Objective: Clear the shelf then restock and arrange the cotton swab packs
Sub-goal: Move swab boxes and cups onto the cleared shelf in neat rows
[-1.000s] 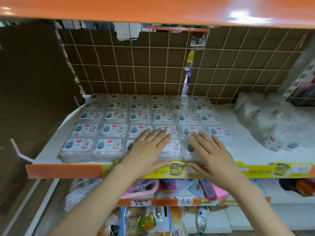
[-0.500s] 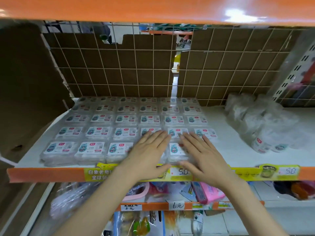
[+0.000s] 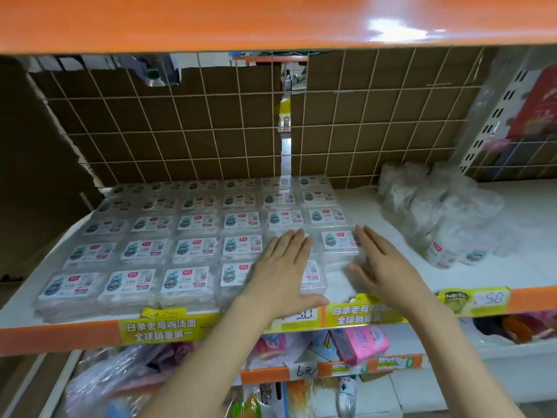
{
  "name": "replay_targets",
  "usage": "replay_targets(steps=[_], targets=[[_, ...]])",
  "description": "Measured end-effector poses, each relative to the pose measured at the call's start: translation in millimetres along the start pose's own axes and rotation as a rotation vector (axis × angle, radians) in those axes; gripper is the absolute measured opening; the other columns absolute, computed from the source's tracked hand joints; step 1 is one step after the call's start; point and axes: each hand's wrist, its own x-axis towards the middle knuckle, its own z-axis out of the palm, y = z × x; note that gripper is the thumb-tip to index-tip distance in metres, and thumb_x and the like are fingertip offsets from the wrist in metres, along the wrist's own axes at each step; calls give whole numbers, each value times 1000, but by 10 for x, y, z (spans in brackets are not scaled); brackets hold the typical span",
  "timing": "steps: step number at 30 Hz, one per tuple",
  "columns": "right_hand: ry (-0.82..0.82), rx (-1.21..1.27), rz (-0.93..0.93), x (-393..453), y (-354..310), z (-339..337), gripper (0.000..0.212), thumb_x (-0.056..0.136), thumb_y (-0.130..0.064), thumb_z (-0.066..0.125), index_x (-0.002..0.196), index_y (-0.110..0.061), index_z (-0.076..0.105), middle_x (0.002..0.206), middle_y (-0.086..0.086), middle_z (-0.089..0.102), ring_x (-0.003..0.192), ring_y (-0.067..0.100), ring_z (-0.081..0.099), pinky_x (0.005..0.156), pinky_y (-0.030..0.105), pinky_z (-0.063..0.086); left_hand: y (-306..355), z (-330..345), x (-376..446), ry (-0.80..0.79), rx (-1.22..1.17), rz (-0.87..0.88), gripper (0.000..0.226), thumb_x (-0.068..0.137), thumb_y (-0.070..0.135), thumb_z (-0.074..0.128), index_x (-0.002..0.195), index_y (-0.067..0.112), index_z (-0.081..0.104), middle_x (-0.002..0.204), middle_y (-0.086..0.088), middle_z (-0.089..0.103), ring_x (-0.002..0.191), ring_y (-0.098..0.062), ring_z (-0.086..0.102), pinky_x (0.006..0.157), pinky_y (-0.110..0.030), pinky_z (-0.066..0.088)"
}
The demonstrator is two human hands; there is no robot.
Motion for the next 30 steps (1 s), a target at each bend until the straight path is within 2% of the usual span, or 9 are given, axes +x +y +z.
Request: replay_targets(steps=[7, 11, 12, 15, 18, 21, 22, 26, 30], targets=[[36, 19, -53, 30, -9, 77, 65, 79, -12, 74, 137, -3, 45, 136, 20, 50, 124, 38, 49, 99, 48, 40, 10, -8, 1, -19, 8, -15, 107, 79, 76, 41, 150, 12, -8, 158, -8, -12, 145, -22, -12, 116, -37, -10], [23, 29, -22, 17, -64, 71, 67, 80, -11, 72, 139, -2, 41, 138, 19, 47, 126, 37, 47, 101, 47, 40, 5, -25, 3, -27, 14, 2, 105, 80, 76, 38, 150, 12, -8, 158, -8, -13, 144, -24, -12, 116, -38, -10], [5, 32, 3, 10, -78, 70, 69, 82, -13, 71, 141, 0, 37, 140, 20, 46, 127, 37, 46, 101, 44, 41, 3, -26, 8, -21, 10, 11, 105, 78, 79, 32, 150, 12, -7, 158, -8, -13, 144, -23, -13, 115, -37, -12], [-33, 59, 148, -34, -138, 10, 77, 85, -24, 67, 143, 5, 26, 138, 24, 44, 126, 37, 43, 100, 37, 39, 20, -49, 29, 21, -60, 17, 107, 67, 81, -3, 151, 14, -3, 158, -6, -10, 145, -19, -11, 114, -35, -12], [-72, 23, 255, -84, -192, -68, 69, 85, -34, 66, 136, 4, 40, 135, 23, 47, 124, 38, 45, 102, 37, 36, 34, -103, 81, 8, -104, 48, 103, 66, 72, -15, 151, 15, -2, 159, -6, -8, 145, -17, -10, 117, -35, -8], [-81, -8, 273, -100, -194, -30, 52, 85, -36, 63, 116, 6, 59, 116, 24, 60, 107, 41, 55, 94, 43, 43, 49, -136, 196, -6, -76, 69, 91, 80, 71, -5, 151, 14, 0, 159, -5, -7, 145, -17, -10, 115, -34, -10], [-99, 4, 278, -101, -196, -14, 54, 84, -41, 59, 111, 6, 61, 112, 24, 62, 103, 41, 57, 91, 44, 45, 67, -142, 240, -21, -71, 73, 84, 87, 69, 2, 151, 14, 0, 159, -5, -7, 145, -17, -10, 115, -33, -10], [-121, 9, 232, -105, -157, 35, 68, 83, -53, 40, 120, 2, 58, 122, 19, 60, 114, 35, 54, 100, 42, 41, 165, -108, 470, -37, -74, 61, 72, 95, 58, 16, 151, 16, -2, 159, -4, -9, 145, -17, -12, 116, -34, -10], [-123, 45, 184, -89, -43, 70, 76, 82, -53, 27, 128, 1, 52, 131, 19, 54, 124, 32, 48, 106, 39, 35, 230, -46, 696, -43, -18, 1, 82, 92, 62, 29, 150, 17, -8, 157, -2, -16, 143, -16, -17, 113, -33, -13]])
